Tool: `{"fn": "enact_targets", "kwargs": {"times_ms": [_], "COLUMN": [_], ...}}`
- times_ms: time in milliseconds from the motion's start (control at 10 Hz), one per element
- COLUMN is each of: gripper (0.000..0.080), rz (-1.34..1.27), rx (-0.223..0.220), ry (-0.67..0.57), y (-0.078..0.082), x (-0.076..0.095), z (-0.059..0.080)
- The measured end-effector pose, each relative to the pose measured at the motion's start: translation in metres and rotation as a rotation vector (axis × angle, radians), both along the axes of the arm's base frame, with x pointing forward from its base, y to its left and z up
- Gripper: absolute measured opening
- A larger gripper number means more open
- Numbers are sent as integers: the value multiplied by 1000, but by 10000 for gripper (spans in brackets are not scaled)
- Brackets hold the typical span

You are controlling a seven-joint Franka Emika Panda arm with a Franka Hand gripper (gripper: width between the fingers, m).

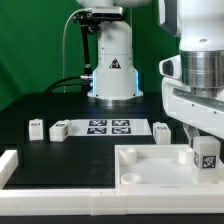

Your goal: Assemble one leg

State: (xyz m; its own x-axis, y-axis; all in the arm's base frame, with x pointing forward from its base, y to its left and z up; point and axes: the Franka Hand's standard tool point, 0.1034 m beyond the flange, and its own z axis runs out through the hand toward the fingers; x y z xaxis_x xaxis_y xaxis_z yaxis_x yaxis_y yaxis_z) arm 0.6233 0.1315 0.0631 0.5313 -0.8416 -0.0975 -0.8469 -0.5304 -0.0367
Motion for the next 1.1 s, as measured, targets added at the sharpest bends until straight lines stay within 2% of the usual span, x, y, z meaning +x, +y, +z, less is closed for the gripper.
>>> {"fn": "enact_targets", "kwargs": {"times_ms": [200, 400, 800, 900, 1000, 1100], "gripper": [649, 649, 649, 619, 482, 482], "rz": [231, 490, 849, 829, 829, 829], "rx": [5, 11, 11, 10, 10, 10], "ry": [-28, -52, -102, -100, -100, -100], "y": [0, -11, -15, -14, -14, -14], "x": [3, 4, 5, 5, 5, 5], "z": [2, 0, -1, -1, -1, -1]}}
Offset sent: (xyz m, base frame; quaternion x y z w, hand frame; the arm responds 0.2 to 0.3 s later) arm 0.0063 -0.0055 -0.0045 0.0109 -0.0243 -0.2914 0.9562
